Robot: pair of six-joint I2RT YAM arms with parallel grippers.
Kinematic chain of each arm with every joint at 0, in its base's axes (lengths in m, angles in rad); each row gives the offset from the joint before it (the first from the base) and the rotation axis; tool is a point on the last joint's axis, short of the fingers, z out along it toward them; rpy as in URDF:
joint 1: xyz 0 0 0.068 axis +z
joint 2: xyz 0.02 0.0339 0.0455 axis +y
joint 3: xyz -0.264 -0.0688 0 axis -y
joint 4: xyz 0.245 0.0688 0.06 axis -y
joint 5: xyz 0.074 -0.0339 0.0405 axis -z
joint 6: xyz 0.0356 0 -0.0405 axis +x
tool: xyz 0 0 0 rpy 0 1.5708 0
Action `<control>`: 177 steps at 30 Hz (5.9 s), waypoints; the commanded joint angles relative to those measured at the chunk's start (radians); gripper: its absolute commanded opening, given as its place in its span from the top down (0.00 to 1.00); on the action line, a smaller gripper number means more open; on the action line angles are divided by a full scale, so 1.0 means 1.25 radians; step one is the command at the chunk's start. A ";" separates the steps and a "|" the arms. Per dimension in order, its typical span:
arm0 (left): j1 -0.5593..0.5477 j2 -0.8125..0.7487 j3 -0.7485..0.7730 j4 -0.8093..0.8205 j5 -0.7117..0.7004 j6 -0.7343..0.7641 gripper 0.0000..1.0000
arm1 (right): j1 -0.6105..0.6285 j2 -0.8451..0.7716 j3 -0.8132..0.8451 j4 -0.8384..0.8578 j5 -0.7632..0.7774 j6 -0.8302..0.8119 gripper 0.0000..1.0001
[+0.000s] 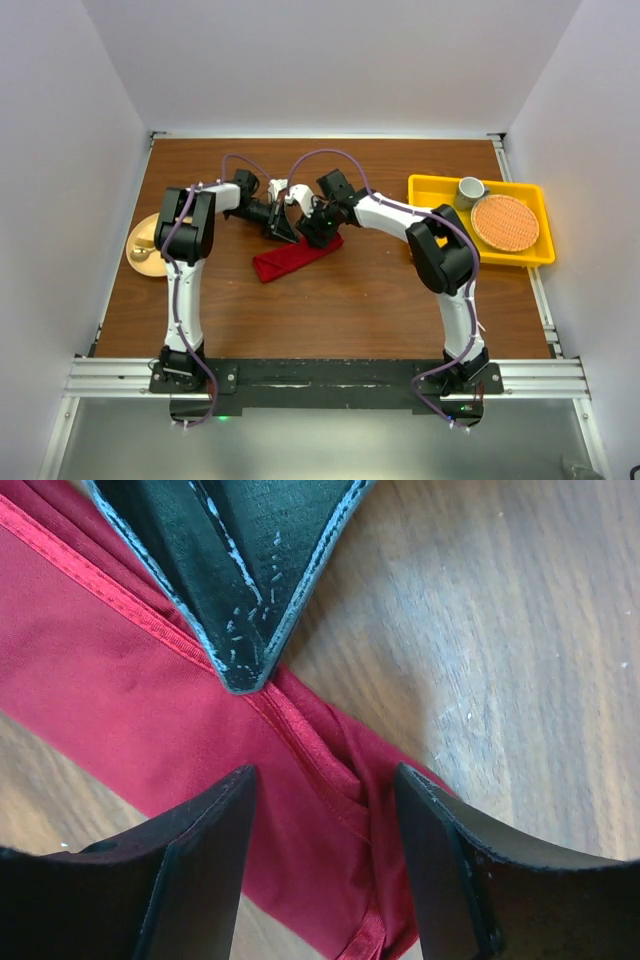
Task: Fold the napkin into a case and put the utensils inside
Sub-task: Smooth out the smaller rectangle-folded napkin at the center of the board, then pick up the smaller rectangle-folded napkin from the center of the board.
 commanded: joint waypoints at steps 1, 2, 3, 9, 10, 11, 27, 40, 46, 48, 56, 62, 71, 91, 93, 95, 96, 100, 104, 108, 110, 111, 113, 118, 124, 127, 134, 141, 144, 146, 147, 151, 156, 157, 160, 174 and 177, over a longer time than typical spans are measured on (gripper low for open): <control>0.013 0.066 -0.003 0.020 -0.224 0.098 1.00 | -0.008 0.005 0.038 0.001 -0.049 -0.015 0.39; 0.013 0.069 0.002 0.019 -0.224 0.100 1.00 | -0.008 0.008 0.043 0.001 -0.051 -0.013 0.40; 0.013 0.069 0.004 0.016 -0.224 0.102 1.00 | -0.008 0.012 0.043 -0.002 -0.053 -0.013 0.42; 0.014 0.064 0.015 0.005 -0.225 0.120 1.00 | -0.008 0.023 0.044 -0.048 -0.057 -0.034 0.56; 0.014 0.062 0.015 0.008 -0.223 0.122 1.00 | -0.008 0.023 0.040 -0.054 -0.060 -0.034 0.61; 0.016 0.055 0.014 0.011 -0.215 0.121 1.00 | -0.007 0.021 0.037 -0.059 -0.058 -0.038 0.62; 0.180 -0.322 -0.256 0.523 -0.063 -0.222 0.53 | -0.006 -0.032 -0.059 -0.119 -0.004 0.042 0.71; 0.045 -0.380 -0.465 0.646 -0.054 -0.372 0.92 | -0.006 -0.007 -0.036 -0.135 0.017 0.086 0.72; 0.065 -0.275 -0.463 0.636 -0.101 -0.378 1.00 | -0.007 -0.004 -0.033 -0.137 0.025 0.082 0.72; 0.066 -0.249 -0.460 0.614 -0.105 -0.362 1.00 | -0.007 -0.003 -0.028 -0.137 0.028 0.082 0.71; 0.070 -0.169 -0.440 0.540 -0.151 -0.306 1.00 | -0.008 -0.071 0.054 -0.173 -0.052 0.184 0.50; 0.071 -0.167 -0.434 0.515 -0.159 -0.279 1.00 | -0.044 -0.125 0.103 -0.196 -0.118 0.306 0.42; 0.072 -0.164 -0.425 0.496 -0.162 -0.254 1.00 | -0.074 -0.145 -0.015 -0.169 -0.137 0.389 0.74; 0.082 -0.145 -0.401 0.435 -0.153 -0.204 1.00 | -0.173 -0.080 -0.064 -0.058 -0.395 0.498 0.74; 0.082 -0.142 -0.400 0.434 -0.150 -0.199 1.00 | -0.171 -0.101 -0.066 0.017 -0.468 0.568 0.71; 0.082 -0.140 -0.401 0.432 -0.150 -0.197 1.00 | -0.167 -0.107 -0.087 0.086 -0.500 0.665 0.68; 0.082 -0.141 -0.401 0.431 -0.149 -0.197 1.00 | -0.158 -0.102 -0.090 0.112 -0.527 0.690 0.68; 0.082 -0.145 -0.407 0.429 -0.146 -0.194 1.00 | -0.133 -0.070 -0.084 0.147 -0.528 0.706 0.68; 0.082 -0.147 -0.407 0.424 -0.151 -0.189 1.00 | -0.132 -0.019 -0.084 0.139 -0.499 0.688 0.69; 0.082 -0.141 -0.403 0.418 -0.153 -0.189 1.00 | -0.142 0.039 -0.063 0.093 -0.434 0.653 0.70; 0.082 -0.139 -0.398 0.414 -0.155 -0.186 1.00 | -0.148 0.064 -0.057 0.076 -0.397 0.636 0.70; 0.082 -0.137 -0.396 0.412 -0.155 -0.186 1.00 | -0.154 0.070 -0.055 0.073 -0.389 0.629 0.70; 0.082 -0.136 -0.396 0.411 -0.155 -0.184 1.00 | -0.159 0.091 -0.054 0.051 -0.371 0.619 0.70; 0.082 -0.127 -0.393 0.413 -0.151 -0.183 1.00 | -0.164 0.077 -0.047 0.034 -0.414 0.604 0.67; 0.081 -0.120 -0.390 0.407 -0.148 -0.167 1.00 | -0.163 -0.009 0.049 -0.003 -0.471 0.564 0.58; 0.080 -0.121 -0.390 0.403 -0.149 -0.150 1.00 | -0.159 0.013 0.175 -0.166 -0.412 0.399 0.51; 0.065 -0.109 -0.374 0.375 -0.155 -0.094 1.00 | -0.126 0.080 0.291 -0.282 -0.304 0.101 0.36; 0.042 -0.104 -0.352 0.342 -0.159 -0.070 1.00 | -0.093 0.139 0.301 -0.304 -0.298 0.030 0.36; 0.039 -0.100 -0.353 0.339 -0.161 -0.067 1.00 | -0.087 0.161 0.307 -0.309 -0.301 0.027 0.37; 0.037 -0.100 -0.353 0.338 -0.161 -0.067 1.00 | -0.079 0.173 0.309 -0.319 -0.298 0.015 0.38; 0.034 -0.100 -0.352 0.339 -0.161 -0.067 1.00 | -0.077 0.174 0.307 -0.330 -0.296 0.009 0.40; 0.033 -0.098 -0.351 0.339 -0.164 -0.069 1.00 | -0.073 0.186 0.277 -0.336 -0.298 -0.005 0.47; 0.033 -0.098 -0.349 0.342 -0.169 -0.070 1.00 | -0.071 0.224 0.293 -0.412 -0.333 -0.021 0.51; 0.033 -0.098 -0.349 0.342 -0.167 -0.070 1.00 | -0.072 0.228 0.297 -0.418 -0.334 -0.021 0.52; 0.033 -0.098 -0.350 0.342 -0.169 -0.073 1.00 | -0.072 0.237 0.297 -0.434 -0.345 -0.022 0.53; 0.034 -0.100 -0.358 0.357 -0.173 -0.085 1.00 | -0.071 0.281 0.342 -0.434 -0.327 0.028 1.00; 0.034 -0.114 -0.359 0.370 -0.164 -0.095 1.00 | -0.072 0.265 0.342 -0.448 -0.326 0.032 1.00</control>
